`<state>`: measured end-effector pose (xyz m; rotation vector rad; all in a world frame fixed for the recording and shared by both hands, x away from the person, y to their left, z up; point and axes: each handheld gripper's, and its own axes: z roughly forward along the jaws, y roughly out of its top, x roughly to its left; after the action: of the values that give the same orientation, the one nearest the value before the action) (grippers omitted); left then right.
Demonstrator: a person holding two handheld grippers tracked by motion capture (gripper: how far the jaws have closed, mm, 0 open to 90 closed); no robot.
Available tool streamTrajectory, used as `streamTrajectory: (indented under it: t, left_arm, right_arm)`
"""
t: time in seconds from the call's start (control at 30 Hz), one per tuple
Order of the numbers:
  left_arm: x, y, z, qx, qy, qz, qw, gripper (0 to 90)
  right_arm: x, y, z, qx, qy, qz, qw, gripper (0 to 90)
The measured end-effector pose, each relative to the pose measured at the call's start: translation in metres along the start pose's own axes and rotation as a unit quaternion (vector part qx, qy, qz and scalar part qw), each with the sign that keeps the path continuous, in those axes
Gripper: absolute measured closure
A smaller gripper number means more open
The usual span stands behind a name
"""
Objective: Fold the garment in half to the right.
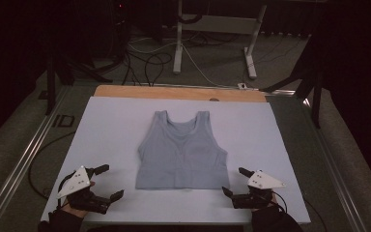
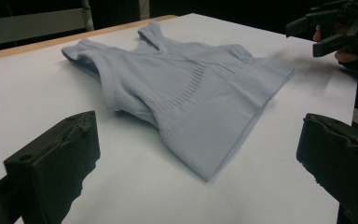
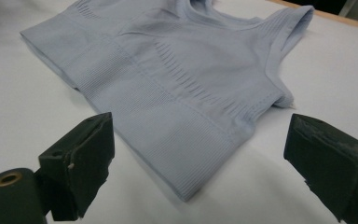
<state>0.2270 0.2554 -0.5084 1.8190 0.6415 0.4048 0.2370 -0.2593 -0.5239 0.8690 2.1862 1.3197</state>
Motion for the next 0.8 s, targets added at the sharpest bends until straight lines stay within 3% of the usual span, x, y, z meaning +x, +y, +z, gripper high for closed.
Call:
streamTrajectory:
  t: [0.43, 0.63, 0.67, 0.8]
  left_arm:
    - [-0.0002, 0.0021, 0.0038, 0.002, -0.007, -0.002, 1.0000, 0.0]
    - [-0.0016, 0.0032, 0.0053, 0.006, -0.011, -0.003, 0.9999, 0.0]
    - [-0.0025, 0.0039, 0.0058, 0.006, -0.013, -0.001, 0.9999, 0.0]
    - [-0.0037, 0.0074, 0.0088, 0.001, -0.022, 0.003, 0.9998, 0.0]
  right_arm:
    - [-0.0014, 0.0005, 0.0007, 0.001, -0.002, 0.007, 1.0000, 8.5]
    - [0.0038, 0.0048, -0.0007, -0.003, 0.009, 0.000, 1.0000, 8.5]
    - [0.0052, 0.0060, -0.0023, -0.007, 0.020, 0.007, 0.9997, 8.5]
    - [0.0072, 0.0099, -0.0062, 0.000, 0.013, 0.006, 0.9999, 8.5]
